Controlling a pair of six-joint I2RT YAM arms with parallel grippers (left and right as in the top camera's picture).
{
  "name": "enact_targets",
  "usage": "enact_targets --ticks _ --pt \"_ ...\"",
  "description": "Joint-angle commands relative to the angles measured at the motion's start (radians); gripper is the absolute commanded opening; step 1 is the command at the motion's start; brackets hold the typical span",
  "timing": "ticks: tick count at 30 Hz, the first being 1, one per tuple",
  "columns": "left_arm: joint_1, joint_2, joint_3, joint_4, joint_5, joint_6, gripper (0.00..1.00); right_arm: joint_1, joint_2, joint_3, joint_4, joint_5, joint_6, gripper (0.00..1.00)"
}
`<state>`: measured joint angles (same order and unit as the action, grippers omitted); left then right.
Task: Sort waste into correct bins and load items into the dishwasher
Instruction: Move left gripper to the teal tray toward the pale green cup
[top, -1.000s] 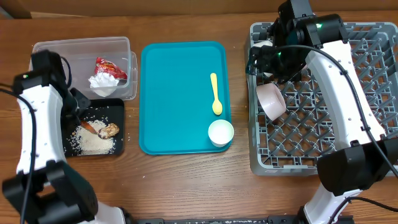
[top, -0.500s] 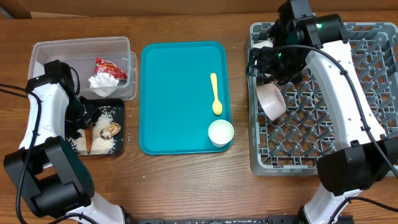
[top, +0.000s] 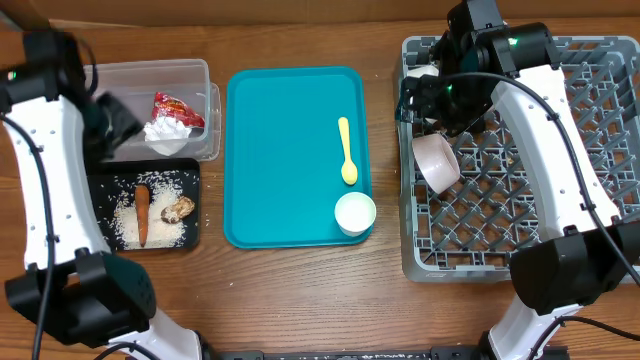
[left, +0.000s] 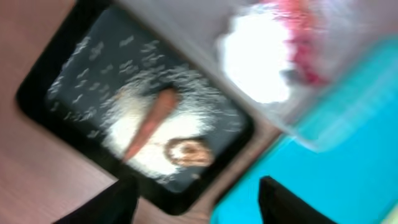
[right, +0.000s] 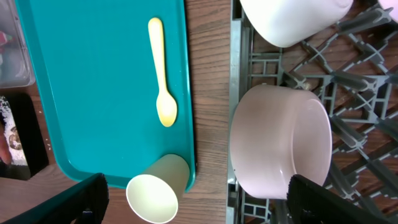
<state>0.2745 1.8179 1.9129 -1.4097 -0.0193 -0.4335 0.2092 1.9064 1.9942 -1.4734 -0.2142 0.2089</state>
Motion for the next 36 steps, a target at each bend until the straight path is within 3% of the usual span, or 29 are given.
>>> enact_targets --ticks 1,6,11,16,22,28,36 --pt "-0.104 -0.003 0.07 -0.02 0.183 0.144 0.7 0.023 -0.04 0.006 0.013 -0.016 -0.003 0.94" --pt "-0.291 0.0 0.062 -0.019 0.216 0.223 0.77 0.046 -0.04 0.006 0.035 -0.015 -0.003 0.94" --pt "-0.471 0.0 0.034 -0.022 0.218 0.286 0.76 0.049 -0.04 0.006 0.031 -0.012 -0.003 0.94" --pt "-0.599 0.0 -0.047 -0.004 0.222 0.272 0.7 0.044 -0.04 0.006 0.027 -0.003 -0.003 0.94" --pt "-0.694 0.0 -0.219 0.073 0.279 0.249 0.72 0.044 -0.04 0.006 0.027 0.011 -0.003 0.94" --pt "-0.76 0.0 -0.338 0.256 0.339 0.249 0.76 0.044 -0.04 0.006 0.026 0.011 -0.003 0.94" --pt "-0.815 0.041 -0.399 0.319 0.264 0.283 0.84 0.044 -0.04 0.006 0.017 0.011 -0.003 0.94"
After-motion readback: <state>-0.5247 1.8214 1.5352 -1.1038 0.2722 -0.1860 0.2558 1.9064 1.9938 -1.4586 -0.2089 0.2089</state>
